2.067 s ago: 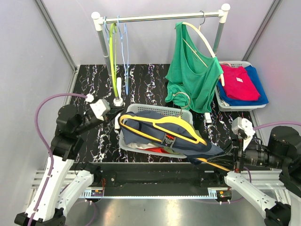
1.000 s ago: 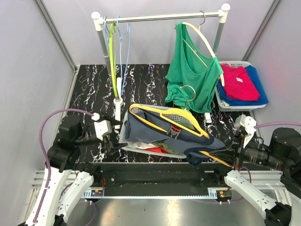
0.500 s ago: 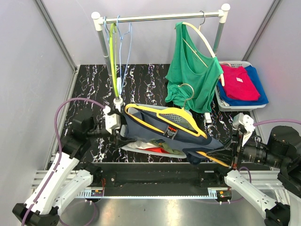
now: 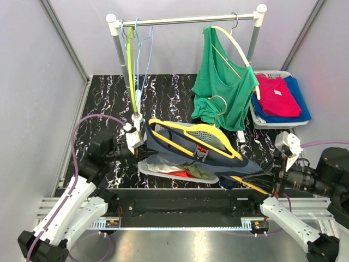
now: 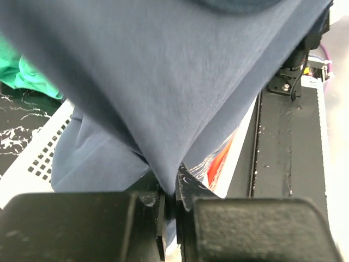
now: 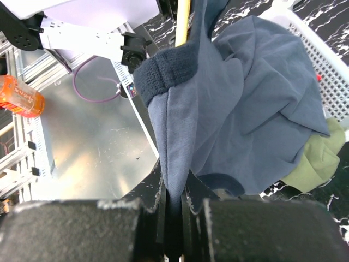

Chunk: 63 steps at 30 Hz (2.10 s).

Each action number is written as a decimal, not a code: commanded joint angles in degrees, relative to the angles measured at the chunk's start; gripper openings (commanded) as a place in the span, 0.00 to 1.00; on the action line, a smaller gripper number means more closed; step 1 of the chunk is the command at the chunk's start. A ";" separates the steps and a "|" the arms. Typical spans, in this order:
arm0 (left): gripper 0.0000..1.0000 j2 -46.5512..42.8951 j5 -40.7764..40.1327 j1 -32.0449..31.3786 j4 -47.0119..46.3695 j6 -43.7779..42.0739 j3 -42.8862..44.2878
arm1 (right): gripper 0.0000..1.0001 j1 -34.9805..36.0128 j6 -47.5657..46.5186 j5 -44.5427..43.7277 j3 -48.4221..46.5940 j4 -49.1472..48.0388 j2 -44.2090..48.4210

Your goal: Remove the tank top from the hanger

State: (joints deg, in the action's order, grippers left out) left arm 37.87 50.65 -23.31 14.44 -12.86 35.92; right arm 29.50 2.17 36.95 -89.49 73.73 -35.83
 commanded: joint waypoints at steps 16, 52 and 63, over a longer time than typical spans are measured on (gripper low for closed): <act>0.52 -2.80 1.11 -0.51 0.07 -0.15 -2.61 | 0.00 0.12 2.91 -6.26 -0.08 -12.54 6.55; 0.99 13.10 3.22 -2.26 7.99 -9.91 51.34 | 0.00 0.04 -10.96 7.08 5.03 -16.34 -6.88; 0.99 18.29 11.03 -3.14 11.66 -3.67 51.79 | 0.00 0.04 -12.98 8.22 4.86 -17.22 -8.90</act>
State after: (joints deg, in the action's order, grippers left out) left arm 54.28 56.23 -26.20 26.02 -20.38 85.86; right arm 29.50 -8.95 43.11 -83.02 59.92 -43.20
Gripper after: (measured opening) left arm 0.987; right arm 0.103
